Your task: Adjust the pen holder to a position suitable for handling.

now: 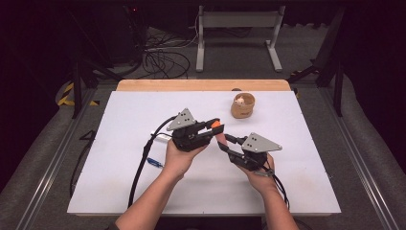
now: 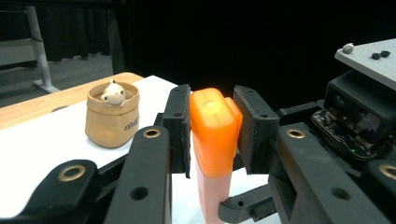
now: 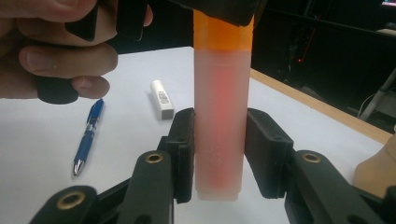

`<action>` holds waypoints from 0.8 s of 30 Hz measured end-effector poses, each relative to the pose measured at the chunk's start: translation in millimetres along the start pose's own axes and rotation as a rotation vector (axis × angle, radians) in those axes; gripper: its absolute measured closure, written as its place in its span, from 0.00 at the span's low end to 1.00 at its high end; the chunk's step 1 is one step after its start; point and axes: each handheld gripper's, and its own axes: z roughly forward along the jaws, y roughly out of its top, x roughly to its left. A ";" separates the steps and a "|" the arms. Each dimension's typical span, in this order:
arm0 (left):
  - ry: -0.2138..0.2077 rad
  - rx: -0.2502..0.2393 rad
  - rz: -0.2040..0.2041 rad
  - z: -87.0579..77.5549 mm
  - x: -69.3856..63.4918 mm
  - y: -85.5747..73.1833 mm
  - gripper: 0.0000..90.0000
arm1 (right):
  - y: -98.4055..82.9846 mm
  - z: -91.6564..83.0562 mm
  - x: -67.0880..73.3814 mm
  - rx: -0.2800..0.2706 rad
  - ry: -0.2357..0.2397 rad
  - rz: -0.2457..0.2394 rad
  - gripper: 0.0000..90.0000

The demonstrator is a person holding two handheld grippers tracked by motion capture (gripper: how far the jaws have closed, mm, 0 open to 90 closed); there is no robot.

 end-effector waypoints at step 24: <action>0.000 0.020 0.064 27.2 7.7 16.9 0.76 | -3.9 -13.9 -21.4 0.029 -0.036 0.084 0.47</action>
